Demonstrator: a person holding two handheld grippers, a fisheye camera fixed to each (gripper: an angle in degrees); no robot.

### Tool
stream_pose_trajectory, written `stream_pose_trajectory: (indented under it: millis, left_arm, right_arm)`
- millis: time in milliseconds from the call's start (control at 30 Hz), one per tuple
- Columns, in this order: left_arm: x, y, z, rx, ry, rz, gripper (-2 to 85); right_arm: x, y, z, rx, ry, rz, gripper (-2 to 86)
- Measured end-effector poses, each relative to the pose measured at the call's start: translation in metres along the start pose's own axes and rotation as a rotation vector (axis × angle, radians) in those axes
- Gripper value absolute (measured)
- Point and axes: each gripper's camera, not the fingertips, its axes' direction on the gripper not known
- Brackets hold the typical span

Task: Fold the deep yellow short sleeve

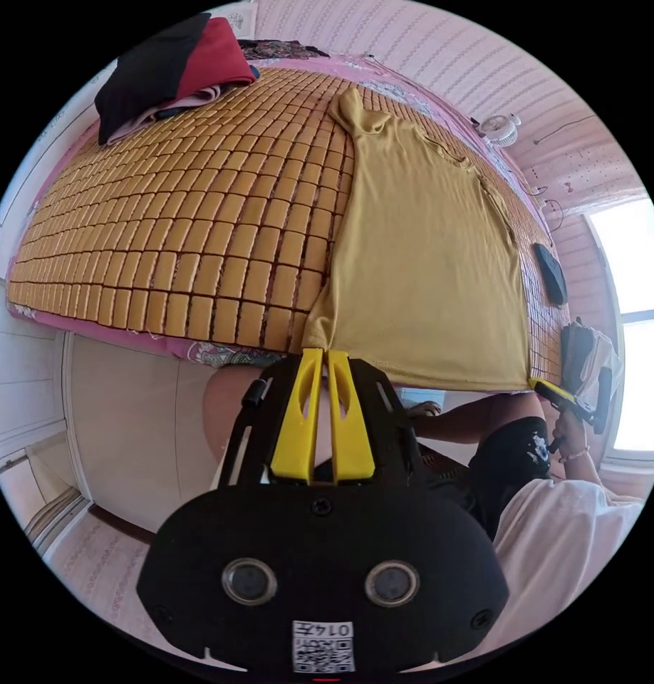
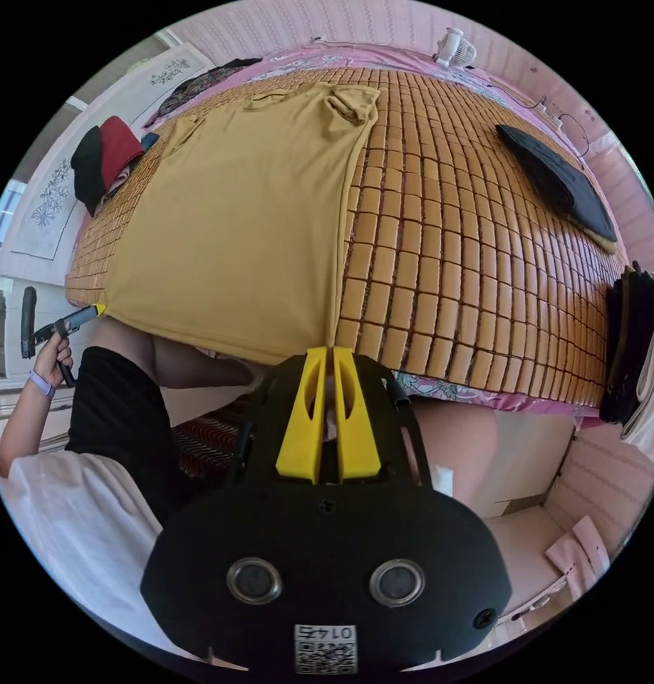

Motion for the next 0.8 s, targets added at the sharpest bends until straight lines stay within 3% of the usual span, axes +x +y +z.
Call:
stream_pose_trajectory:
  millis: [400,800]
  left_arm:
    - [-0.020,0.057,-0.026,0.263,-0.012,-0.047,4.9]
    - [0.013,0.120,-0.037,0.488,0.007,0.053,6.0]
  right_arm:
    - [-0.054,0.034,-0.010,0.065,0.164,-0.185,5.8]
    - [-0.068,0.089,-0.029,0.178,0.233,-0.162,7.3]
